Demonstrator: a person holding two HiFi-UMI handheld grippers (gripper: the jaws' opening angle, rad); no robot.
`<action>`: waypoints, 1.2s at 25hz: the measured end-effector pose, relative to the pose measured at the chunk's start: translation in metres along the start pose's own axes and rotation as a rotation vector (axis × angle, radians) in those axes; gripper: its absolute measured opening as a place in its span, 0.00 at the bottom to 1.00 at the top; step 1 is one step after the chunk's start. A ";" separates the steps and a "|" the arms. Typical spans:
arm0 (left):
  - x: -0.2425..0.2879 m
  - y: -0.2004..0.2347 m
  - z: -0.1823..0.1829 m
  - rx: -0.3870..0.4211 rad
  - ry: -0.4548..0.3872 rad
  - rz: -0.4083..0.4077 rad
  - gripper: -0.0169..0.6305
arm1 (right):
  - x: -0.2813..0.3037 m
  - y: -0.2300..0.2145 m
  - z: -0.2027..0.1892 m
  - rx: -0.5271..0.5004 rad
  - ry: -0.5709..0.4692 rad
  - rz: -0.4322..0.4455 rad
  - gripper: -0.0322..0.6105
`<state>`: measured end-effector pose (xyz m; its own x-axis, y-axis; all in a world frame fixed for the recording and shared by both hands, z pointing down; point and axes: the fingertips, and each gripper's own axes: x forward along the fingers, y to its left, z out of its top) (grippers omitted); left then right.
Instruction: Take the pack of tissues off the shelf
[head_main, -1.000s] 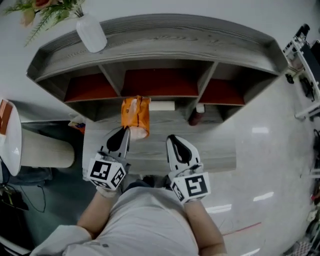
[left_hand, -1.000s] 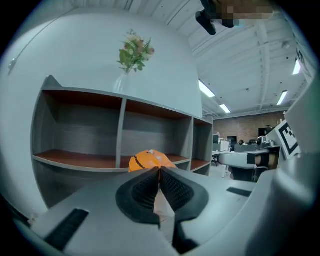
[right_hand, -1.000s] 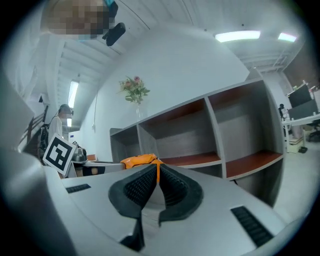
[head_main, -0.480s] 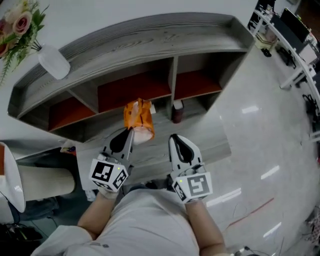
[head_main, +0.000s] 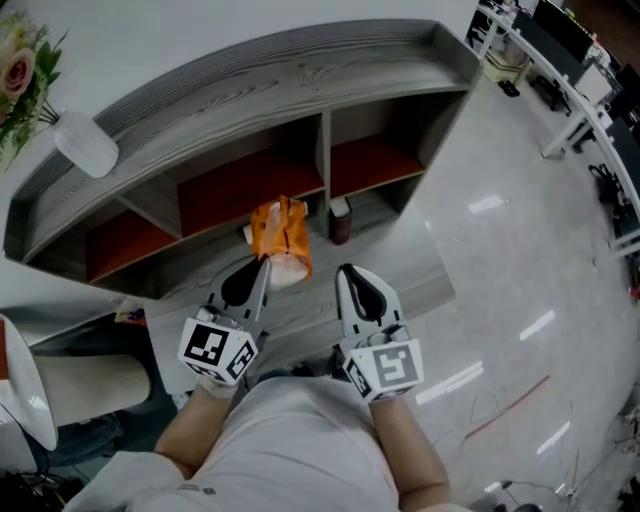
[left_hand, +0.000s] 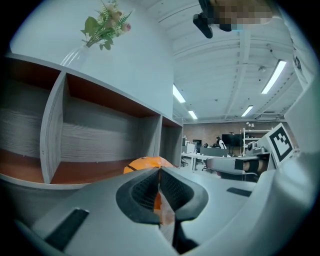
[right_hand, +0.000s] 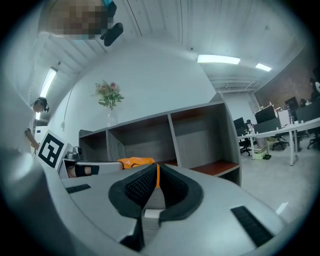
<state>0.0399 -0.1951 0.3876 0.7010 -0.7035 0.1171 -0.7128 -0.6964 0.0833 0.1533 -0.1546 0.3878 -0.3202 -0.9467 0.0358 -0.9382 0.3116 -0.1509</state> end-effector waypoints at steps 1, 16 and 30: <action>0.000 0.000 0.000 0.000 0.000 -0.003 0.05 | 0.000 -0.001 0.000 0.000 0.000 -0.002 0.09; -0.004 0.008 0.005 -0.004 -0.018 0.012 0.05 | 0.012 0.008 0.000 -0.052 0.023 0.015 0.09; -0.003 0.005 0.005 -0.011 -0.024 0.024 0.05 | 0.005 0.000 0.001 -0.067 0.033 0.005 0.09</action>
<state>0.0344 -0.1972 0.3829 0.6836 -0.7236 0.0951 -0.7298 -0.6775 0.0917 0.1518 -0.1590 0.3866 -0.3280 -0.9422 0.0679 -0.9429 0.3222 -0.0845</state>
